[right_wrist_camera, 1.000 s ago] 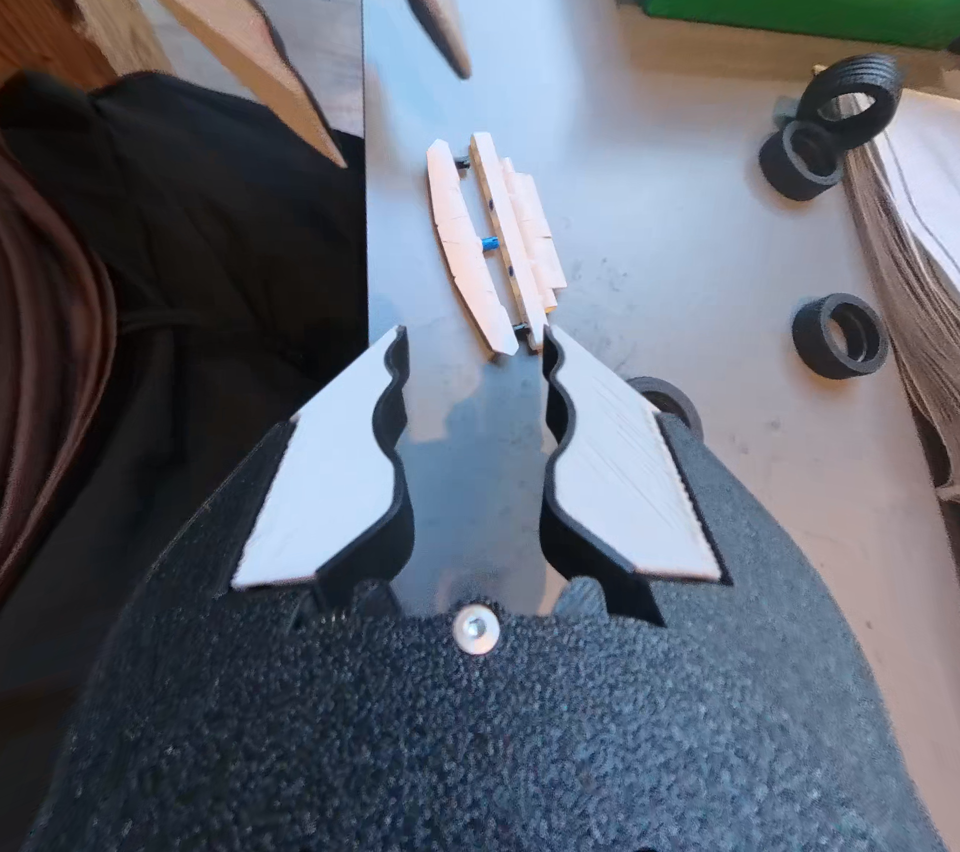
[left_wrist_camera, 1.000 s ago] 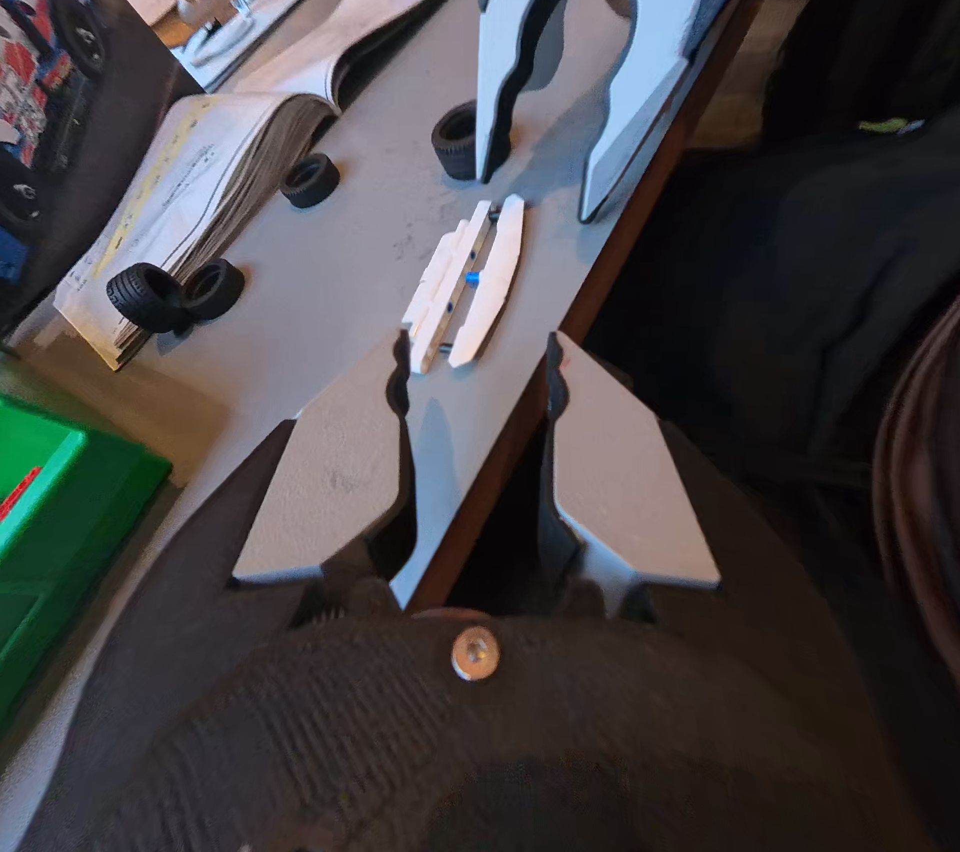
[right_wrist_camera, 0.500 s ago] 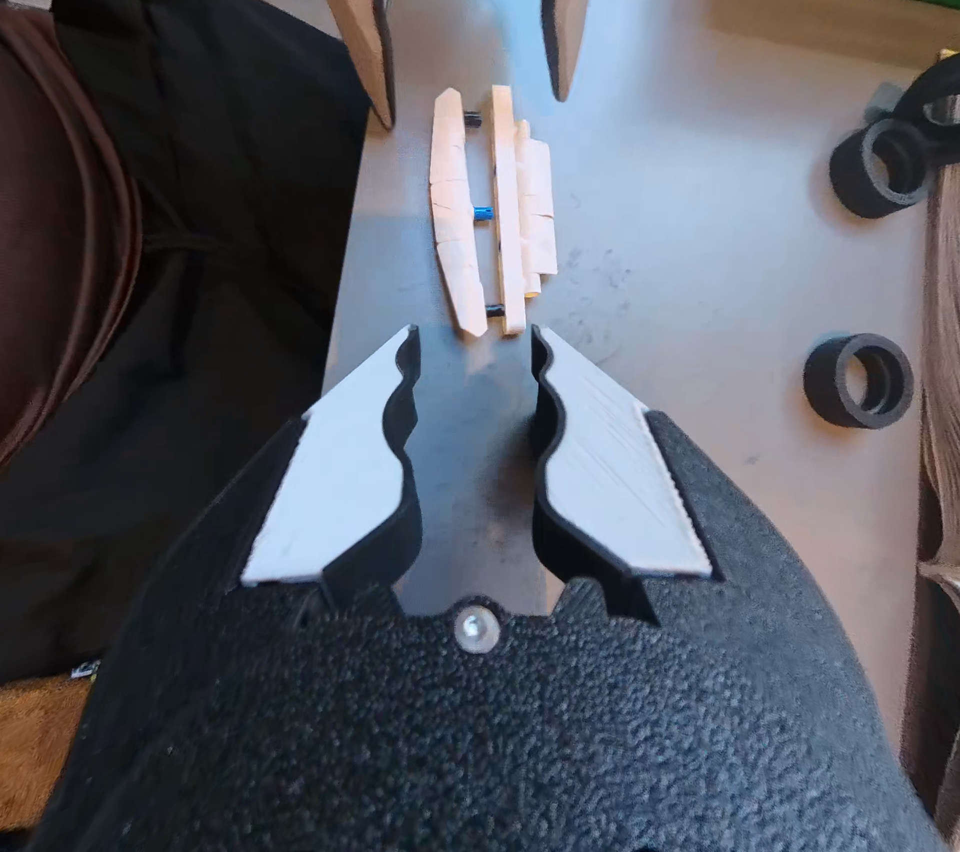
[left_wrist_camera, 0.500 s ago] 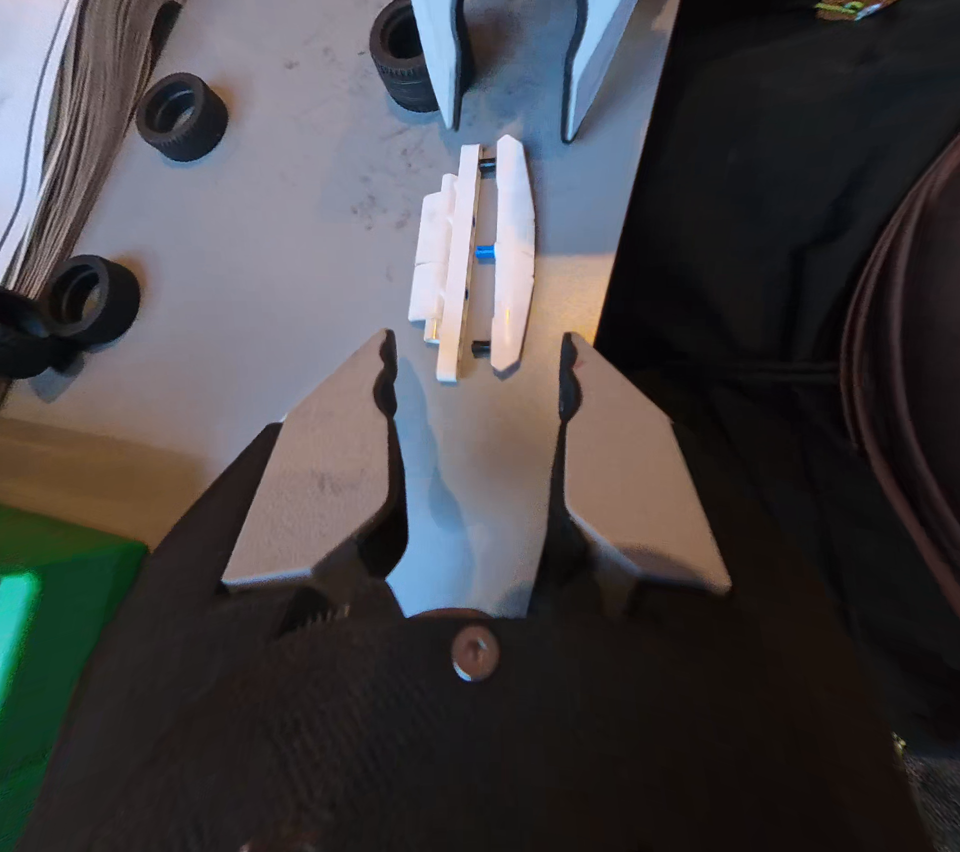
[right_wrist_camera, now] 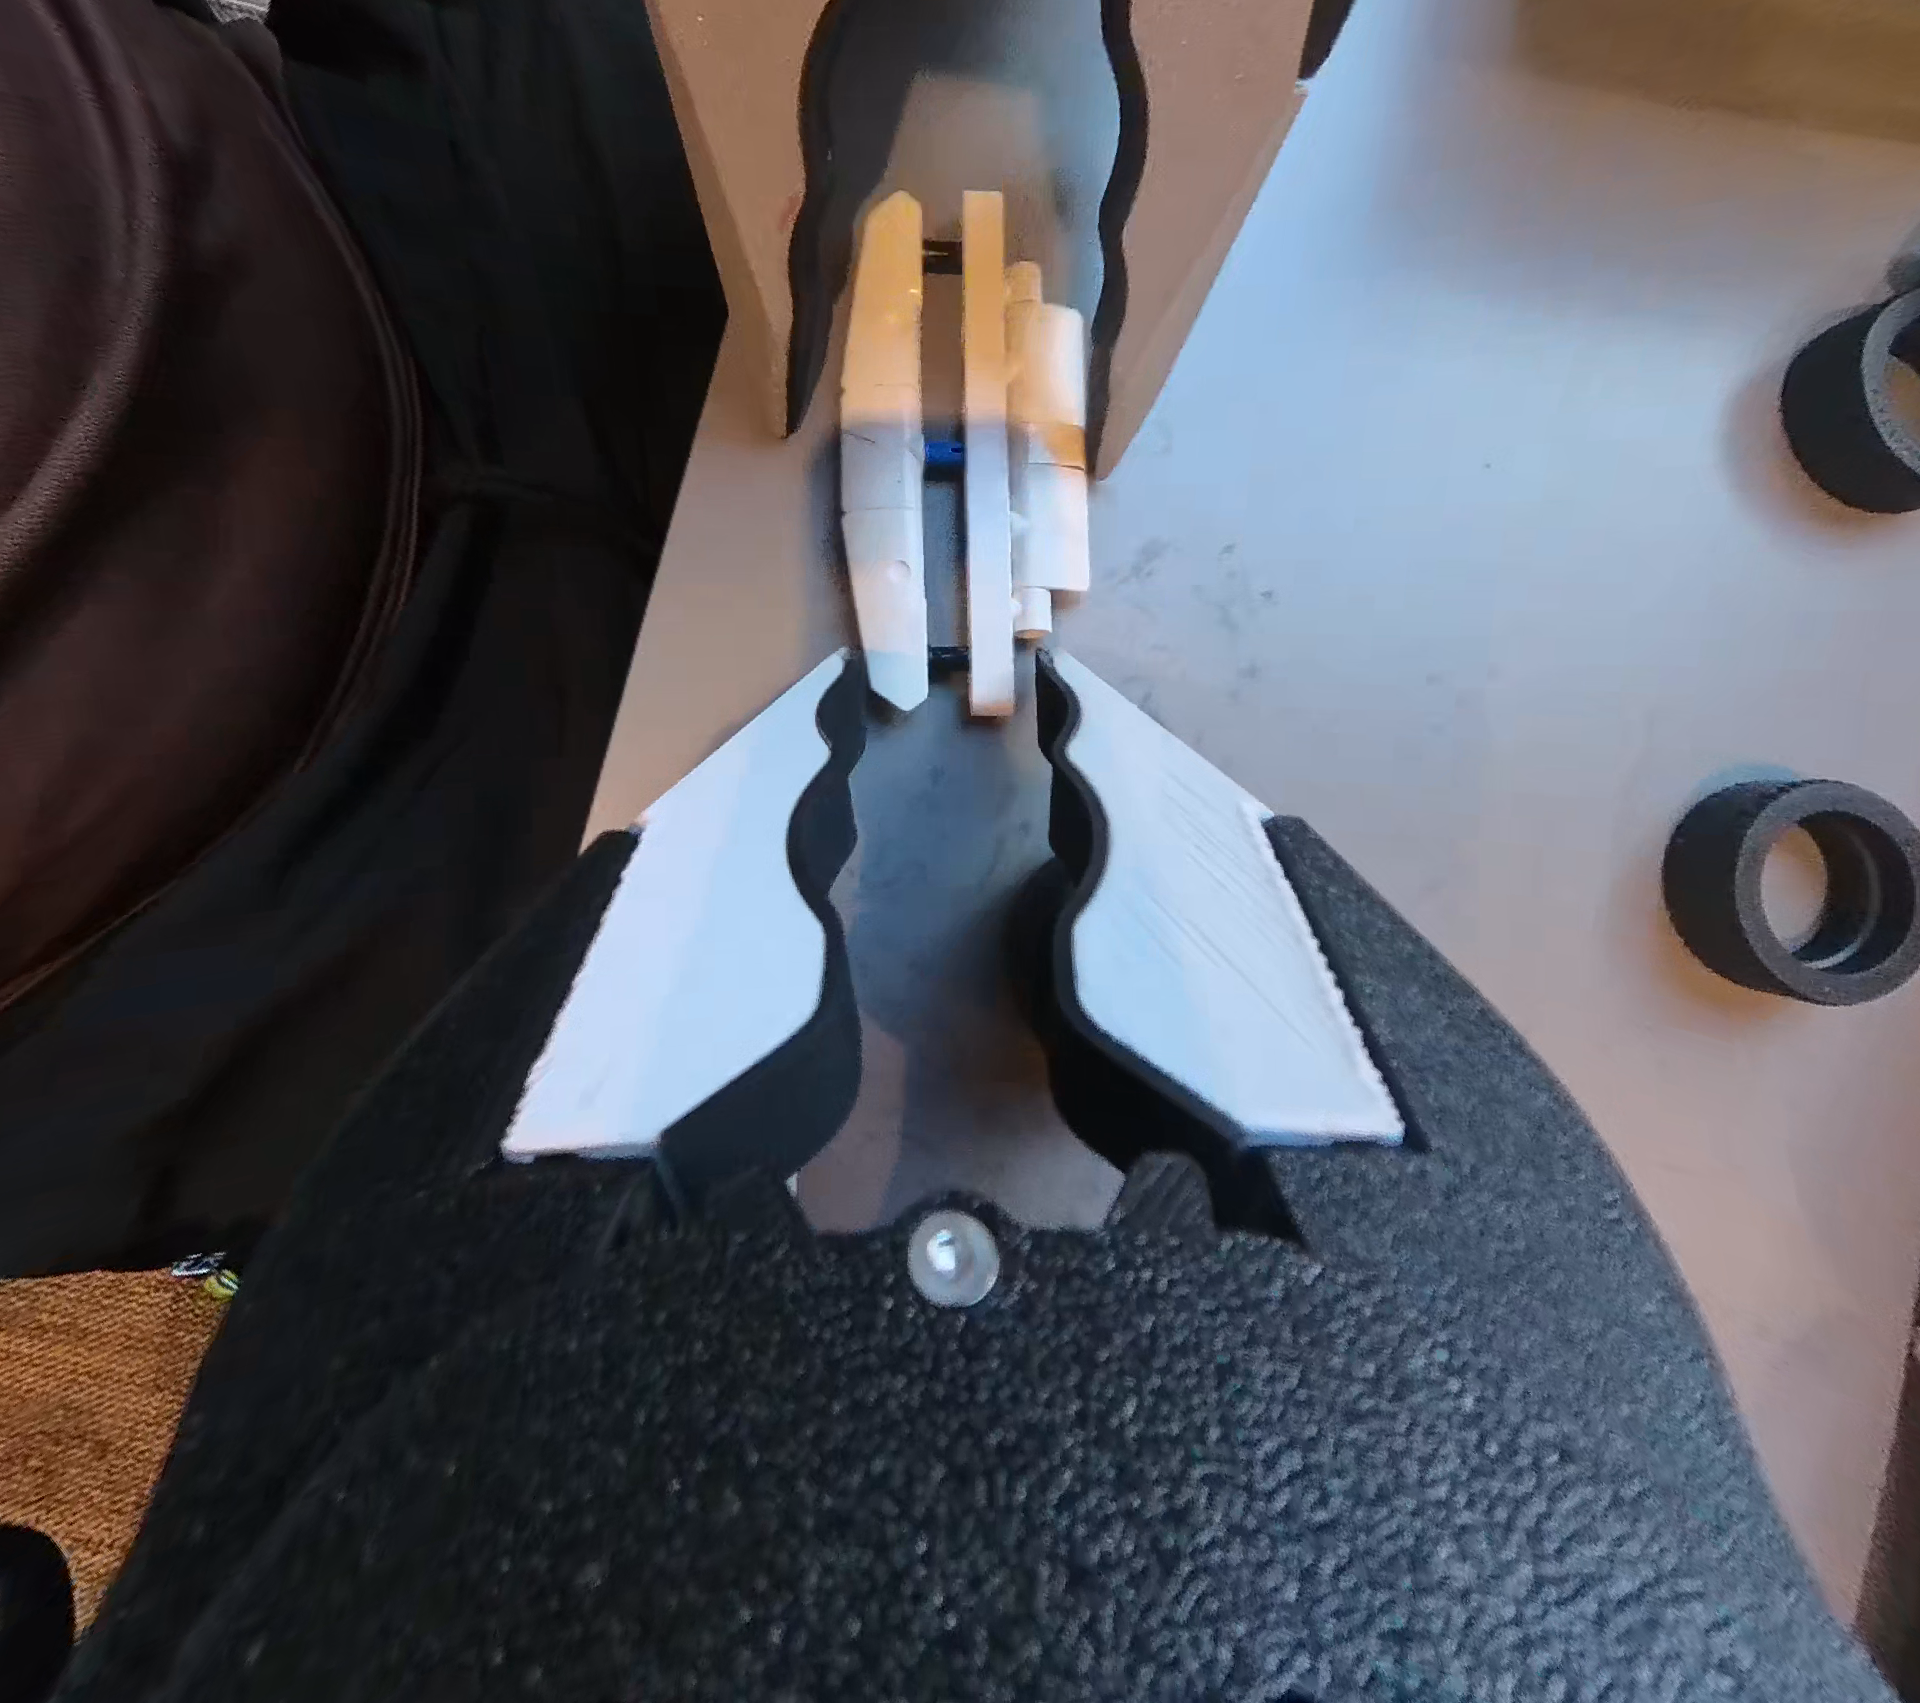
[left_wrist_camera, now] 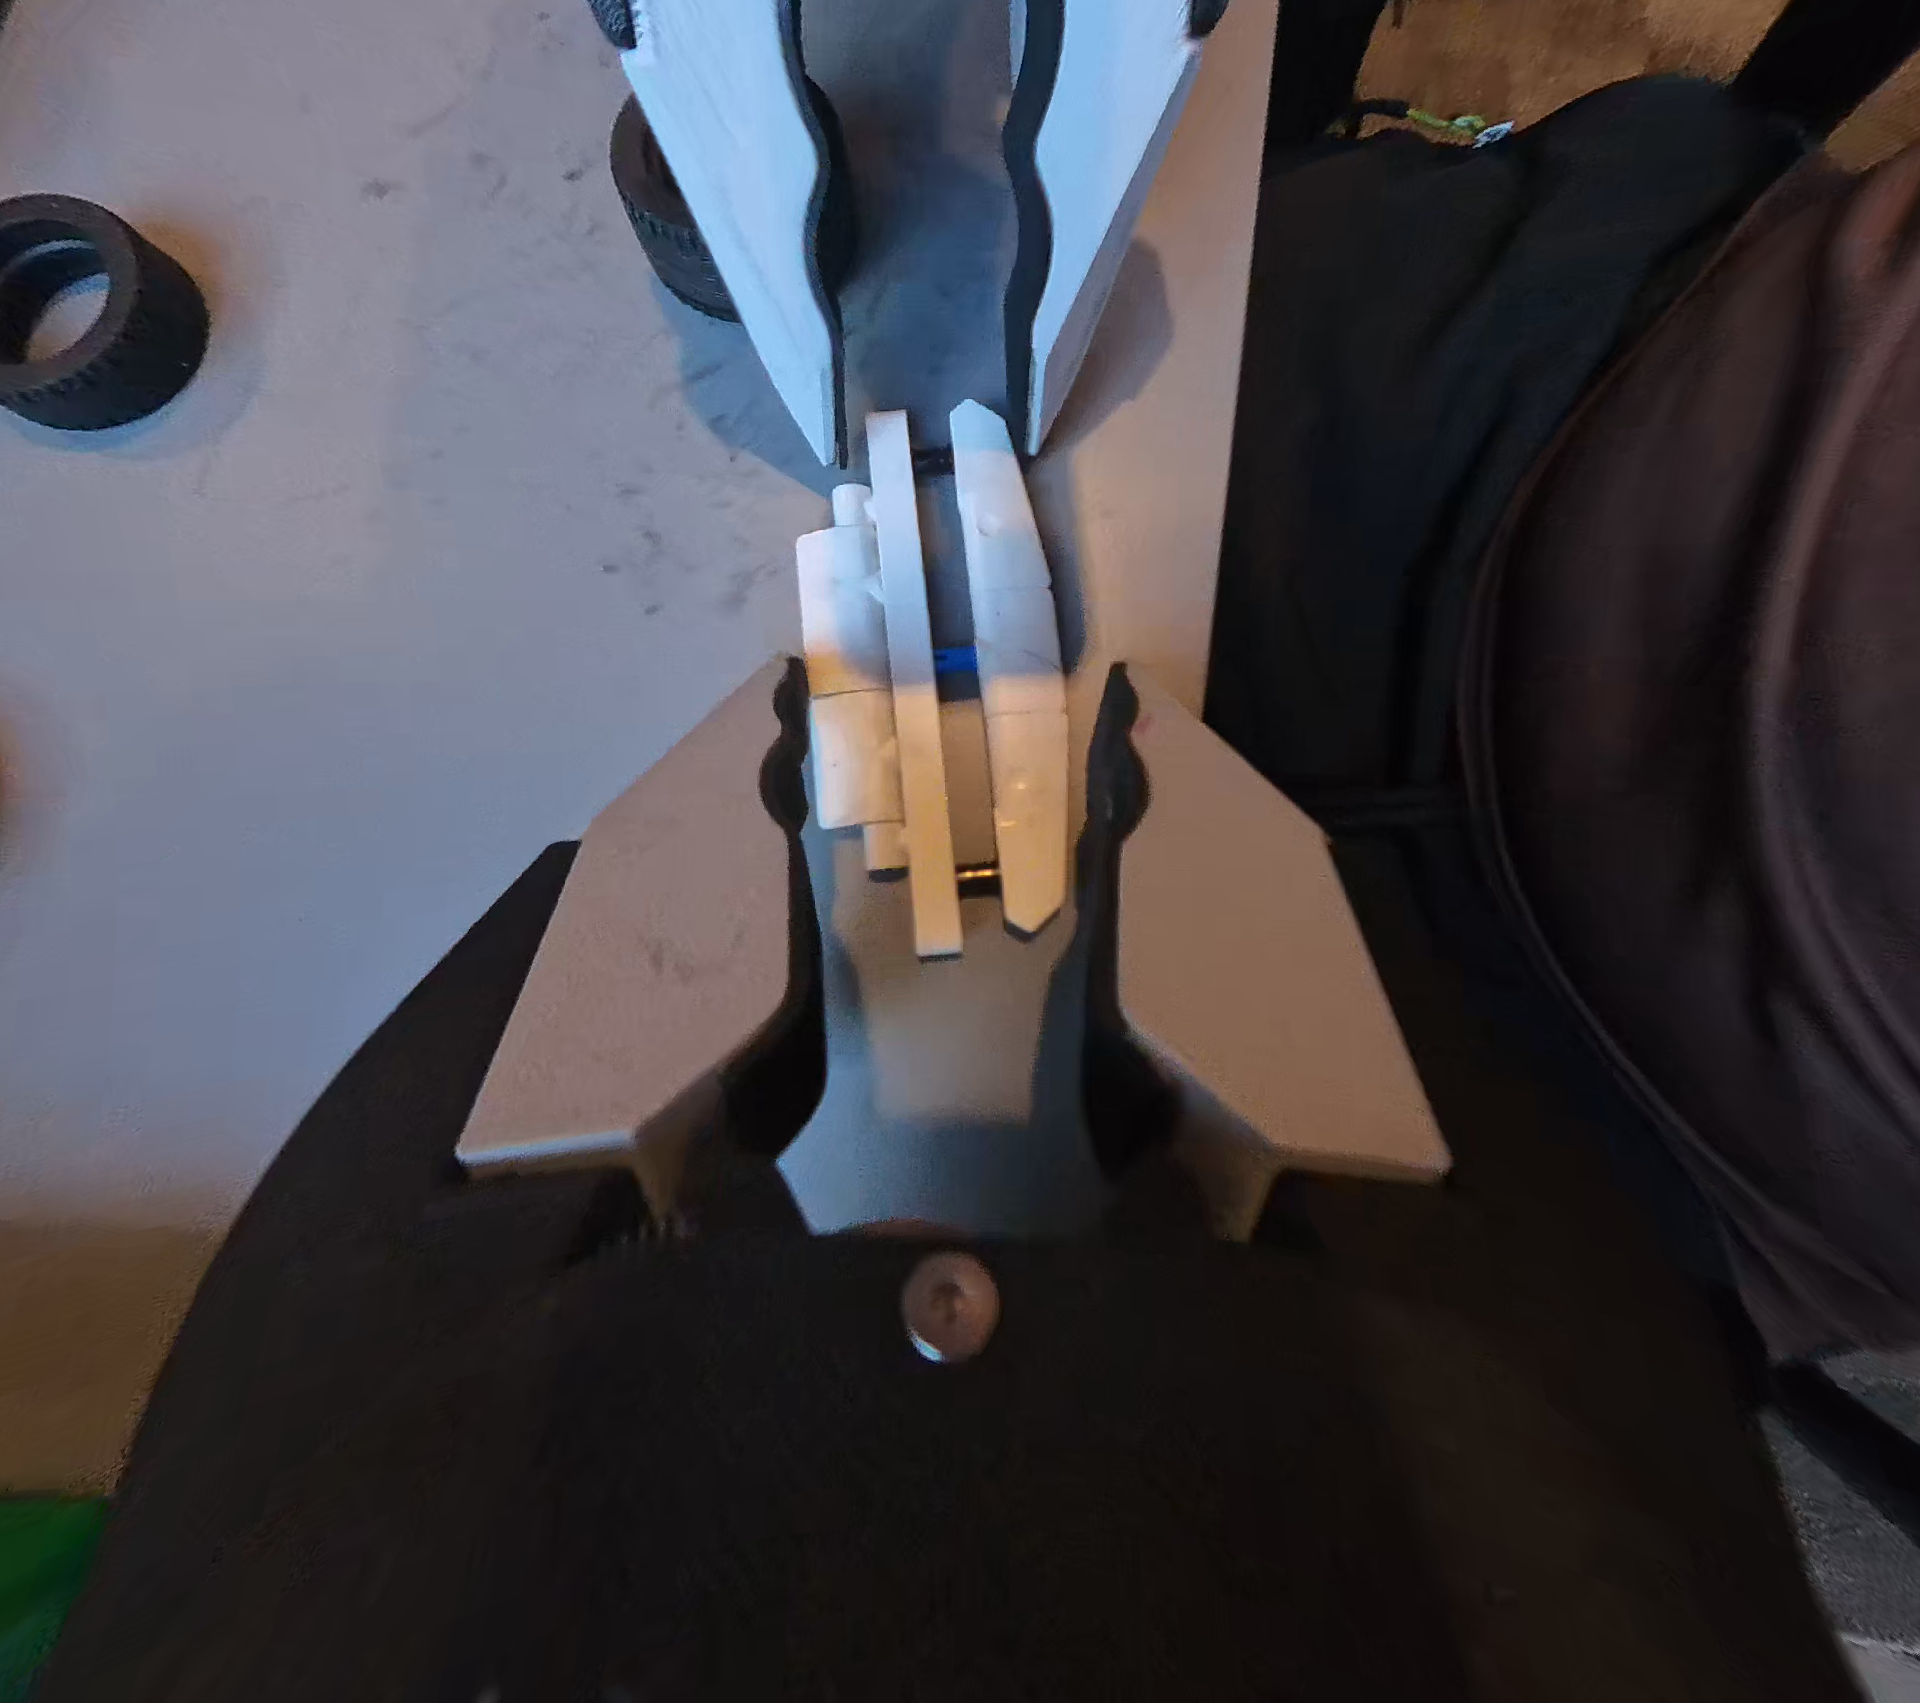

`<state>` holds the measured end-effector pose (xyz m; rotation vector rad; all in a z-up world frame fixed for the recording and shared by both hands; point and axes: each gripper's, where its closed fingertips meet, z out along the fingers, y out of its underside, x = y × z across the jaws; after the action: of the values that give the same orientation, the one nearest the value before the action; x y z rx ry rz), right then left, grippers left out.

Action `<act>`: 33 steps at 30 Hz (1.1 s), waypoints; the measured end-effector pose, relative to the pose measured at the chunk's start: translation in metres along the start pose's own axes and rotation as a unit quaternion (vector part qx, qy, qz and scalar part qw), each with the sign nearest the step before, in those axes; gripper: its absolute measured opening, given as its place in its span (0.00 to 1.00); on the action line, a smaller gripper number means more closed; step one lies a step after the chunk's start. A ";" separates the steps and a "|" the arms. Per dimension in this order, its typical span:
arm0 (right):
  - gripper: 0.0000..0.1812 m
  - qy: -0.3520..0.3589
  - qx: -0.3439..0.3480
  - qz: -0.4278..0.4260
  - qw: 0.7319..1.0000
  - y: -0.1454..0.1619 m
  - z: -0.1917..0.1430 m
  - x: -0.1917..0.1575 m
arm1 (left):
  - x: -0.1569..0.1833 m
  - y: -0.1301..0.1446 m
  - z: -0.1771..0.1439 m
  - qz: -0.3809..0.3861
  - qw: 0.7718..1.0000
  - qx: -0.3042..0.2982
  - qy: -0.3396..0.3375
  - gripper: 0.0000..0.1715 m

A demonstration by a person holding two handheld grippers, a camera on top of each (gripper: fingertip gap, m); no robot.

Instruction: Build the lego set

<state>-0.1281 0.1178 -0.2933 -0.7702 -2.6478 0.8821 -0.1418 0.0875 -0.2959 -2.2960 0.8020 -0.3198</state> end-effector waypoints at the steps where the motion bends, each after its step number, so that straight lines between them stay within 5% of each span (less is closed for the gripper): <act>1: 0.18 0.000 0.001 0.000 1.000 0.000 0.000 0.000 | 0.000 -0.001 0.000 -0.002 1.000 0.008 0.004 0.32; 24: 0.15 -0.004 -0.012 0.004 1.000 0.001 0.002 -0.001 | -0.004 -0.002 0.001 -0.001 0.999 0.032 -0.001 0.27; 33: 0.15 -0.092 -0.068 0.060 0.992 0.001 0.002 -0.003 | -0.005 -0.002 0.001 -0.009 0.999 0.033 -0.005 0.26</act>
<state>-0.1264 0.1155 -0.2958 -0.9317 -2.8743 0.8466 -0.1443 0.0920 -0.2951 -2.2426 0.7567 -0.3377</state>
